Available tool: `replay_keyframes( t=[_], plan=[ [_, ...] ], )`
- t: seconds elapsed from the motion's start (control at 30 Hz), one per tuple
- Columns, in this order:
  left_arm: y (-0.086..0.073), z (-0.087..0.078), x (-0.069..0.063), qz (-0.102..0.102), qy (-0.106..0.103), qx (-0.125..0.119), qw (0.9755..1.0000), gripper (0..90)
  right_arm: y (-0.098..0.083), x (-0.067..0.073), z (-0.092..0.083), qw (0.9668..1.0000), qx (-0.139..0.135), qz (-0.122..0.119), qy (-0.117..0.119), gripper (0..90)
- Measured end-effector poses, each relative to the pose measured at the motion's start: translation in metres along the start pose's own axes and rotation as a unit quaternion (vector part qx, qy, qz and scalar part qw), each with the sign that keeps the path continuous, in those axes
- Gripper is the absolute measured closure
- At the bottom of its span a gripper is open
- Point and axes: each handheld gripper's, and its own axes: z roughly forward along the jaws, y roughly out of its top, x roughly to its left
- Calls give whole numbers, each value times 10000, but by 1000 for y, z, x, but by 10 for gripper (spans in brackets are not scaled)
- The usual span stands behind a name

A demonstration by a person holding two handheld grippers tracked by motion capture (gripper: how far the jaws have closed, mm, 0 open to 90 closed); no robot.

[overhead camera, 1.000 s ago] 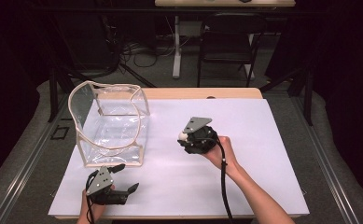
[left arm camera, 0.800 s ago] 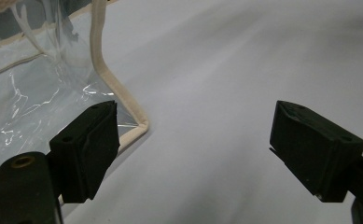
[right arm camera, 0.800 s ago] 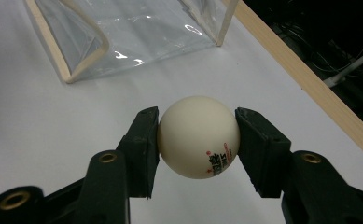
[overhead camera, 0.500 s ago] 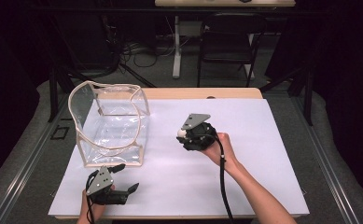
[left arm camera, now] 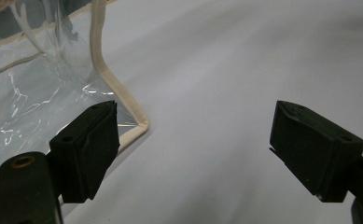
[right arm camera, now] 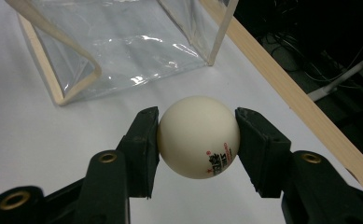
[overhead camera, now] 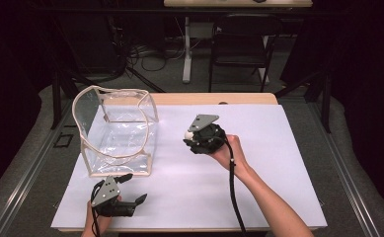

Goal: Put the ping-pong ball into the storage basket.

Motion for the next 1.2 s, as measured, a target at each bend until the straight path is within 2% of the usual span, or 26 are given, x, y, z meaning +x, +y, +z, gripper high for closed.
replay_keyframes(
  t=[1.2],
  plan=[
    [0,0,0,11,-23,-13,10000,162,32,-5,7,9998,-118,-130,-75,508]
  ],
)
